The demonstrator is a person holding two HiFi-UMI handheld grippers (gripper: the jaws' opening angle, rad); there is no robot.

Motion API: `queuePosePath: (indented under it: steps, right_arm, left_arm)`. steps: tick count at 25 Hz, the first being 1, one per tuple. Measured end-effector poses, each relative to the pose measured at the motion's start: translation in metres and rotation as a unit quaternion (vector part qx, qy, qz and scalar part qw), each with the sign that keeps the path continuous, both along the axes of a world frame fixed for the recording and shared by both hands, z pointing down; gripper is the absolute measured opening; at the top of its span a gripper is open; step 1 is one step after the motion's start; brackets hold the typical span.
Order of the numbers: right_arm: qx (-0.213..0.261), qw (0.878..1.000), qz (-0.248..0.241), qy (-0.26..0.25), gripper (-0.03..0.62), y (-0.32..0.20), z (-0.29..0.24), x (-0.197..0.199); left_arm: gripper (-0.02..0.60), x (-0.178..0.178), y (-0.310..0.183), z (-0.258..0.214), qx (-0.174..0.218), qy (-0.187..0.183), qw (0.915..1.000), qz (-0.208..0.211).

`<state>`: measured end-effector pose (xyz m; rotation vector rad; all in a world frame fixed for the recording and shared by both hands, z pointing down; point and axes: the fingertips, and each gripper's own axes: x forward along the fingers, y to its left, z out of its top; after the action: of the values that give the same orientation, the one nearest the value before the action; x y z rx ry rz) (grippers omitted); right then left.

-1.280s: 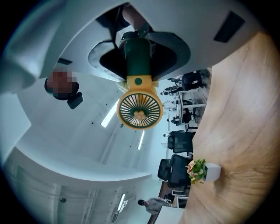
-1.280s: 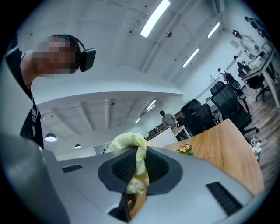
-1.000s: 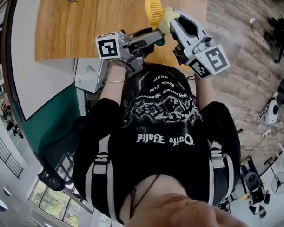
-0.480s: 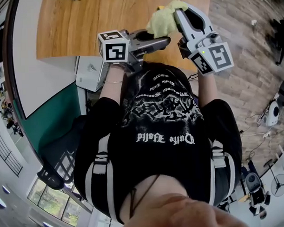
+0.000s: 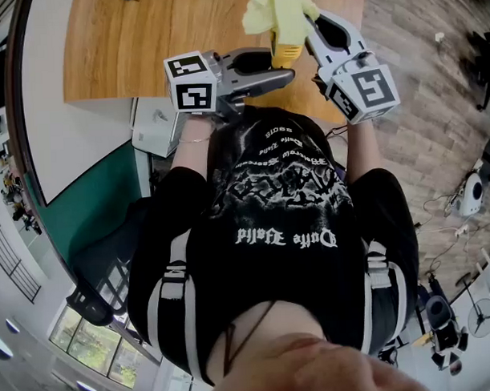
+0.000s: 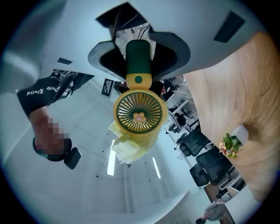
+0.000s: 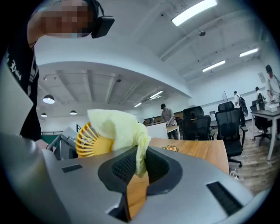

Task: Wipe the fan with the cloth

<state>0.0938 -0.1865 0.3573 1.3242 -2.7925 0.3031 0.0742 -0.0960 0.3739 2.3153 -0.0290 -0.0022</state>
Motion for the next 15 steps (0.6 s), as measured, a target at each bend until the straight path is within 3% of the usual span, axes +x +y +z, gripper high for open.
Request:
queuePosePath:
  steps: [3, 6, 10, 15]
  right_arm:
    - [-0.001, 0.999, -0.028, 0.031, 0.043, 0.007, 0.009, -0.002]
    - [-0.002, 0.994, -0.088, 0.058, 0.041, 0.019, 0.013, -0.009]
    - [0.034, 0.985, -0.155, 0.063, 0.041, 0.030, 0.006, -0.025]
    - [-0.016, 0.970, -0.233, 0.063, 0.041, 0.051, 0.022, -0.033]
  left_arm:
    - [0.196, 0.000, -0.001, 0.003, 0.013, -0.013, 0.9998, 0.002]
    - [0.196, -0.004, -0.007, 0.003, 0.007, -0.012, 0.9998, -0.012]
    - [0.196, -0.010, -0.016, 0.008, 0.000, -0.022, 0.9995, -0.025]
    - [0.196, -0.017, -0.022, 0.021, -0.012, -0.033, 0.9987, -0.036]
